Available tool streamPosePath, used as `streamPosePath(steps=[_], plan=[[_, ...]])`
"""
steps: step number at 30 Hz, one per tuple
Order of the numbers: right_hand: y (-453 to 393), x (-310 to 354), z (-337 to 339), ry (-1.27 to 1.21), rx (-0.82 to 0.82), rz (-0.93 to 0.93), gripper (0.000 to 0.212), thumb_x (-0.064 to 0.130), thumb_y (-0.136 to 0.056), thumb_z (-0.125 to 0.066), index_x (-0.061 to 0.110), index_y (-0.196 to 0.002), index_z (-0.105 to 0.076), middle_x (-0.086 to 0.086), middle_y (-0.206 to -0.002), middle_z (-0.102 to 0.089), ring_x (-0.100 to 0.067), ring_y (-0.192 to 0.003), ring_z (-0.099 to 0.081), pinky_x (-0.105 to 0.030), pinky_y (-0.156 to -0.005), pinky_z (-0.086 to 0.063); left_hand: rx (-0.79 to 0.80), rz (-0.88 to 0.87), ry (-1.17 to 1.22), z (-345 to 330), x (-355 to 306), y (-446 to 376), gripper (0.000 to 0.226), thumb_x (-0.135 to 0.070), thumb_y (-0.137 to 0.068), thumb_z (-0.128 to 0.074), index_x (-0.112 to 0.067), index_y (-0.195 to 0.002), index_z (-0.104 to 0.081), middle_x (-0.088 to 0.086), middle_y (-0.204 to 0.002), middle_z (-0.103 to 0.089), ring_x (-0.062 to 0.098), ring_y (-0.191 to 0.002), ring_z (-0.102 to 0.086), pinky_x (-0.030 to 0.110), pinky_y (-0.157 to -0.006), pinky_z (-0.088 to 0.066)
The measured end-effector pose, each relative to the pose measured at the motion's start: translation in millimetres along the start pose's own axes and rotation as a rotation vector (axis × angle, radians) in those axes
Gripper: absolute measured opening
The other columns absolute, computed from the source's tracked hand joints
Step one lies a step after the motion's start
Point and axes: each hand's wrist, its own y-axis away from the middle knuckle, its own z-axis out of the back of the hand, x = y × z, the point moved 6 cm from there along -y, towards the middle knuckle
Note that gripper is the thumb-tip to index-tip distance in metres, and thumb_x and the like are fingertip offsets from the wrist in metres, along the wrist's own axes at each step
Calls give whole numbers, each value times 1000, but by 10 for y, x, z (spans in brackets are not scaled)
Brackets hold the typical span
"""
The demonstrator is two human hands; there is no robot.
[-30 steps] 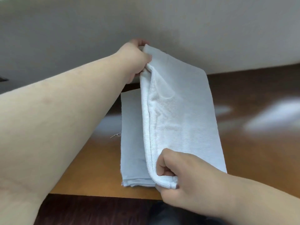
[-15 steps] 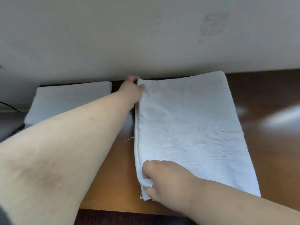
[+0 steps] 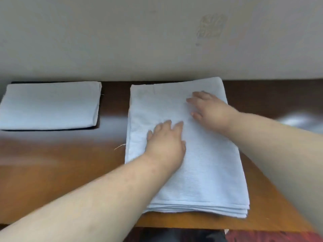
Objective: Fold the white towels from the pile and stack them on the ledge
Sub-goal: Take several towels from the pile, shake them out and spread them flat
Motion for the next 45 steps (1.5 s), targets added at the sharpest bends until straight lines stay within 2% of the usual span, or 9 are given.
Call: streamPosePath(steps=[5,10,15,19,23,27,32,40,45], plan=[[24,-232,-102,240,199,-26,64,51,-102,-34,37,-158,-6,2,-168,5,-20,-154,2,-38,-124,-10,284,81,-235,-435,-237,209,83,-23,-96,-44,-30,-153,15,14,-161,21,38,-148,8,63,-109,-23],[360,-242,-28,271,245,-214,70,54,-101,-35,31,-159,-3,-6,-167,-4,-29,-149,-23,-42,-117,-29,325,-13,-374,-359,-152,93,84,-8,-93,-37,-33,-153,16,9,-159,29,36,-147,20,67,-112,-10],[862,-219,-247,324,399,-404,54,52,-94,-36,19,-133,-52,-5,-131,-56,-30,-123,-52,-40,-99,-42,316,-147,-546,-139,-76,-33,81,-8,-91,-49,-41,-151,-5,2,-162,21,36,-149,12,68,-111,-12],[1299,59,-411,46,424,-320,26,40,-98,-47,16,-95,-57,0,-81,-53,-28,-96,-61,-36,-76,-46,277,-44,-399,-57,-75,110,75,0,-88,-46,-39,-147,-20,7,-163,15,36,-150,5,61,-116,-14],[1552,94,-477,47,288,-252,37,45,-100,-40,19,-122,-56,-4,-116,-54,-26,-107,-54,-34,-78,-43,116,8,-163,-313,-234,551,58,-21,-100,-38,-35,-152,-17,6,-165,6,28,-151,3,46,-121,-9],[1635,82,-608,-2,63,-123,61,54,-100,-33,29,-155,-22,-3,-164,-13,-25,-150,-12,-39,-121,-19,70,64,-154,-671,-323,967,56,-49,-103,-18,-39,-154,1,1,-164,13,24,-150,15,51,-120,5],[1816,-84,-1040,123,143,-35,76,67,-91,-5,33,-156,15,0,-162,28,-19,-148,29,-46,-121,14,98,143,-133,-723,-215,990,64,-64,-96,-17,-44,-152,8,-2,-163,19,24,-149,21,57,-118,8],[1766,-289,-1057,146,80,-146,85,79,-84,-3,36,-153,21,5,-160,33,-16,-147,32,-51,-121,12,77,30,-259,-606,522,929,74,-66,-85,4,-37,-152,16,-3,-161,25,16,-148,23,50,-120,9],[1812,-257,-1074,95,81,-246,82,76,-86,-6,37,-154,18,8,-161,30,-13,-147,30,-51,-122,8,123,-178,-246,-547,823,1041,85,-76,-84,-17,-37,-153,12,-2,-160,29,14,-144,32,42,-121,11]])
